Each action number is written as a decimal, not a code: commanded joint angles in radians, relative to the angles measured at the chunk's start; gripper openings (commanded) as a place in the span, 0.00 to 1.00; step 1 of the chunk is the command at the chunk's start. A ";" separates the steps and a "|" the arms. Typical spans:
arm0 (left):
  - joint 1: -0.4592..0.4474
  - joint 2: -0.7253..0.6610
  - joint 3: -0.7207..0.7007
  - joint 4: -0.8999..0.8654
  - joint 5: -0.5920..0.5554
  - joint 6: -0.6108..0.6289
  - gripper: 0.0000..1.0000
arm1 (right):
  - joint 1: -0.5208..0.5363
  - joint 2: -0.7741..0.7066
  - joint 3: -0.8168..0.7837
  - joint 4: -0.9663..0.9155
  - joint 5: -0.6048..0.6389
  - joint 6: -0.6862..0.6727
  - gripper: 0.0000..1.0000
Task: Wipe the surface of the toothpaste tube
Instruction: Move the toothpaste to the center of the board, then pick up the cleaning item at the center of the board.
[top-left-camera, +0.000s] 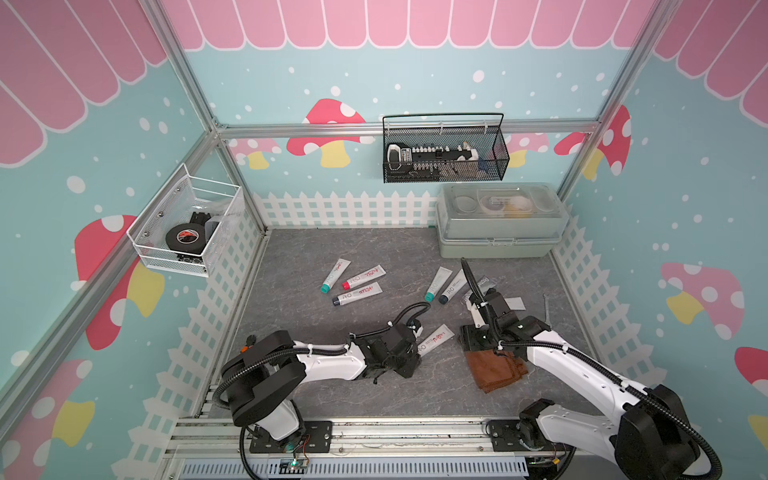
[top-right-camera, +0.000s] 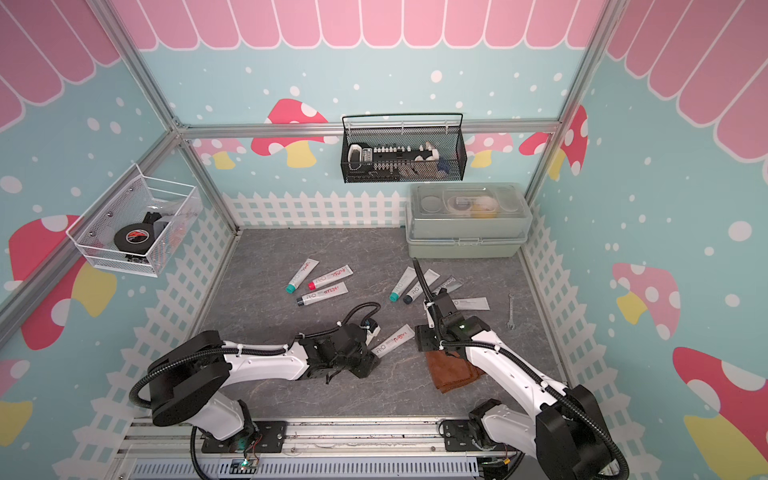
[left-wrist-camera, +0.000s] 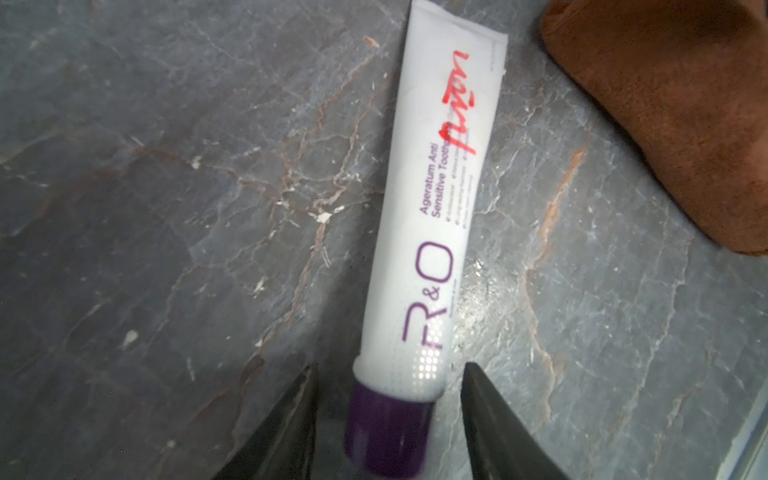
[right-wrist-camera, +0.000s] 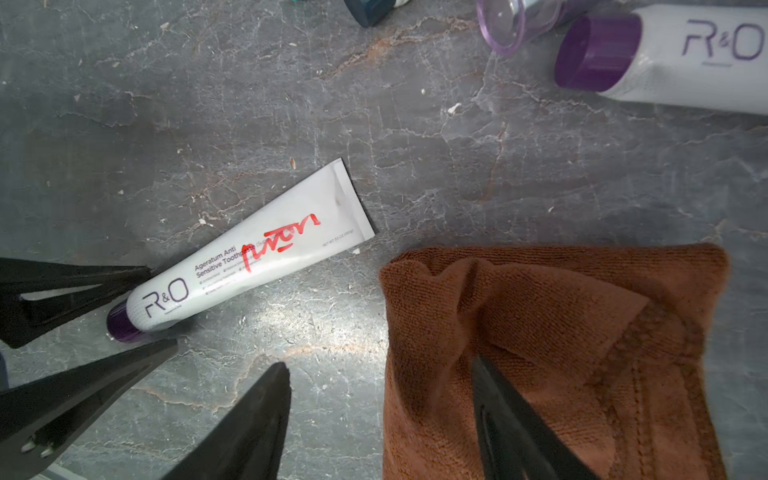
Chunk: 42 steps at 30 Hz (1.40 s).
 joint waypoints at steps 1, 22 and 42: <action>-0.011 0.003 -0.018 0.096 -0.020 -0.022 0.54 | -0.004 0.018 0.005 -0.025 0.010 -0.010 0.68; -0.010 0.055 -0.084 0.205 -0.011 0.005 0.29 | -0.002 0.094 0.020 -0.037 0.026 0.002 0.63; -0.019 0.122 -0.031 0.188 0.165 0.024 0.28 | -0.002 0.139 0.043 -0.025 0.055 -0.015 0.15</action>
